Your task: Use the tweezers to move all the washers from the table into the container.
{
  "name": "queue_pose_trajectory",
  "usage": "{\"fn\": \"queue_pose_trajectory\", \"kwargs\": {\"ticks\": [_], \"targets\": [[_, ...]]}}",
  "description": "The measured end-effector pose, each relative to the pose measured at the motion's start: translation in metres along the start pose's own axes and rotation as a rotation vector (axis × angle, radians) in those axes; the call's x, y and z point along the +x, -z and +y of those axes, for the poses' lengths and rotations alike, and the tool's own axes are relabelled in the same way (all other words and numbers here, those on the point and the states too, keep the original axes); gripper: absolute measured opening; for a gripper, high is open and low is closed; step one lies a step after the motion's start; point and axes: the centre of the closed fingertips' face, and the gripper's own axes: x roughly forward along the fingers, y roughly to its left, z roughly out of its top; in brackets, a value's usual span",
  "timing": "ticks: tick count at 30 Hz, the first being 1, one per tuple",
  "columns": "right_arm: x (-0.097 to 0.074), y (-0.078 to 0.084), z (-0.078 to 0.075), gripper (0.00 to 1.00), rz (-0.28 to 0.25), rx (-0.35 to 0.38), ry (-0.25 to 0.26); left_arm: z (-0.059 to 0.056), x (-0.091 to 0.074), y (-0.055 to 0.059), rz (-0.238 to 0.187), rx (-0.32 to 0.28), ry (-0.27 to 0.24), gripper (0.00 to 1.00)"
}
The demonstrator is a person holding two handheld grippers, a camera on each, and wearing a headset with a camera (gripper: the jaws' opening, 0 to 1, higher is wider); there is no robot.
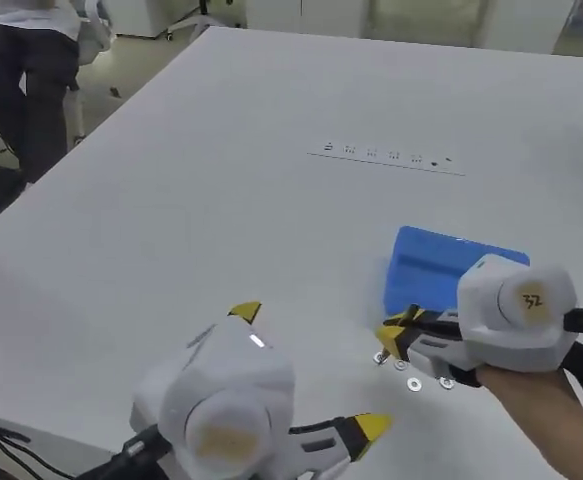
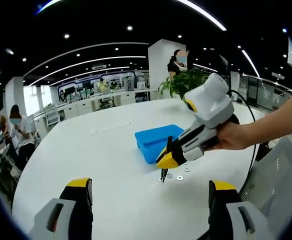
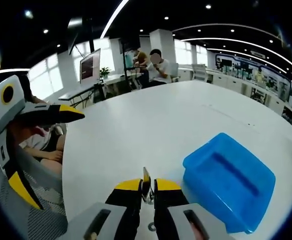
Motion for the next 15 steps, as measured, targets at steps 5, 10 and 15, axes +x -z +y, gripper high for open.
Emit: {"fn": "queue_pose_trajectory", "kwargs": {"ticks": [5, 10, 15], "targets": [[0.0013, -0.0016, -0.0001, 0.05, -0.007, -0.016, 0.006, 0.0011, 0.0002, 0.0022, 0.012, 0.004, -0.009, 0.99], [0.0011, 0.0000, 0.0013, 0.04, -0.006, -0.030, 0.005, 0.0036, -0.0009, 0.0030, 0.019, 0.030, -0.034, 0.96], [-0.0013, 0.0008, 0.0003, 0.04, 0.014, -0.039, 0.021, 0.0040, -0.0010, 0.0026, 0.017, 0.038, -0.040, 0.98]]}}
